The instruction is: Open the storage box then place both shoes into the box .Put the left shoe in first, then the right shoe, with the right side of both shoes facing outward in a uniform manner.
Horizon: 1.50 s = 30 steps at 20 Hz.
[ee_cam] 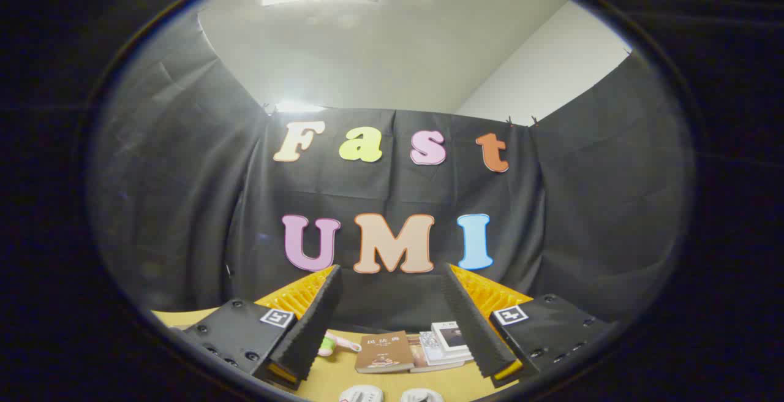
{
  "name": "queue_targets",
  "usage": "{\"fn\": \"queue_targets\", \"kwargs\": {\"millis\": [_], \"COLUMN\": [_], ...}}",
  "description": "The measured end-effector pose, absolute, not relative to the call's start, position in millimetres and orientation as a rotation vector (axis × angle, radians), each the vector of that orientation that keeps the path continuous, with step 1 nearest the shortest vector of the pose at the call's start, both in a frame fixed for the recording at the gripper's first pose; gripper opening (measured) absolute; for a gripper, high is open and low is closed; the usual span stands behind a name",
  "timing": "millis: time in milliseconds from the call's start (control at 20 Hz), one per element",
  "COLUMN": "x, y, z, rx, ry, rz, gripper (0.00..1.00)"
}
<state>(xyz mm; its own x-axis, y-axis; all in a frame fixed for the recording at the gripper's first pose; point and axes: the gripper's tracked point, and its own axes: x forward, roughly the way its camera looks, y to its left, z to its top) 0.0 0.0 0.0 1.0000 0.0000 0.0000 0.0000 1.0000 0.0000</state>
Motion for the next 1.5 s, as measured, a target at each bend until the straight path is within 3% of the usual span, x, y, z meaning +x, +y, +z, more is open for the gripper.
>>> {"fn": "queue_targets", "kwargs": {"millis": [900, 1500], "x": [-4.0, -32.2], "y": [21.4, 79.7], "z": [-17.5, -85.6], "rx": [-0.064, 0.224], "ry": [0.047, 0.280], "rz": [0.066, 0.288], "gripper": [1.00, 1.00]}}
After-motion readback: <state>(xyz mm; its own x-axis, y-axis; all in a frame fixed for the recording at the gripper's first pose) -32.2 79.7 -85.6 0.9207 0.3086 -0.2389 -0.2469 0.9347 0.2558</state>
